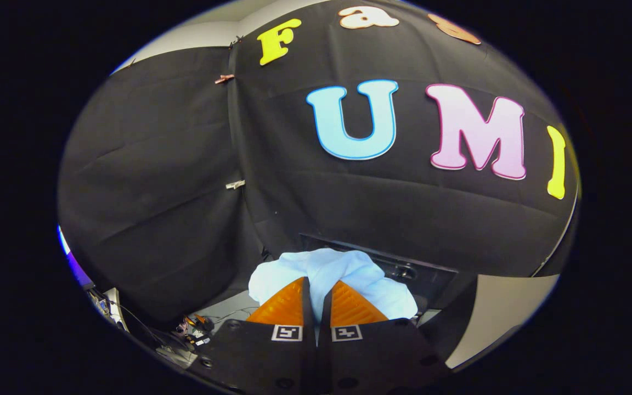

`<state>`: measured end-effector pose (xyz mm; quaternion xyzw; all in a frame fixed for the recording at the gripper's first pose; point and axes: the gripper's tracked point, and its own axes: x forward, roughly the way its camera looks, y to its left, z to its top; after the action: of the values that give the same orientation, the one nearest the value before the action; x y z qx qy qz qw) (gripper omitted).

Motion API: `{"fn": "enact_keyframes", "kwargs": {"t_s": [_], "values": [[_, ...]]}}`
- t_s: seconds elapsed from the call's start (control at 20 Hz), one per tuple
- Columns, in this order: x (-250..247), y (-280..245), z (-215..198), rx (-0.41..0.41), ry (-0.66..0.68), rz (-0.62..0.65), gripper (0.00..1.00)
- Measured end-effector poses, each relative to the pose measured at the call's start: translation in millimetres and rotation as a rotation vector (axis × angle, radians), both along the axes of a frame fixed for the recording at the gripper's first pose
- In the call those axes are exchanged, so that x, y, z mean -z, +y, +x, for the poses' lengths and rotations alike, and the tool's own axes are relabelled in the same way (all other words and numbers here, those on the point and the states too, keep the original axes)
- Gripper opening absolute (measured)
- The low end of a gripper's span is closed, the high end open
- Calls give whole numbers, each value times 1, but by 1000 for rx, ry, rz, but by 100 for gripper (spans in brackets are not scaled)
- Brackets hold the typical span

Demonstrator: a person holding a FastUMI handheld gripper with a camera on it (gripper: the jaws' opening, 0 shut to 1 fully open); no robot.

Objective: Put the clothes into the washing machine and then close the washing machine lid.

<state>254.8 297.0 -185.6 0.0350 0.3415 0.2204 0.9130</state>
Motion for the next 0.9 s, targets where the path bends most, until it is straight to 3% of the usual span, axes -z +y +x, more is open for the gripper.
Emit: {"fn": "enact_keyframes", "kwargs": {"t_s": [0.5, 0.9], "values": [[140, 7, 9, -48, 213, -119, 5], [213, -23, -4, -50, 340, -274, 5]]}}
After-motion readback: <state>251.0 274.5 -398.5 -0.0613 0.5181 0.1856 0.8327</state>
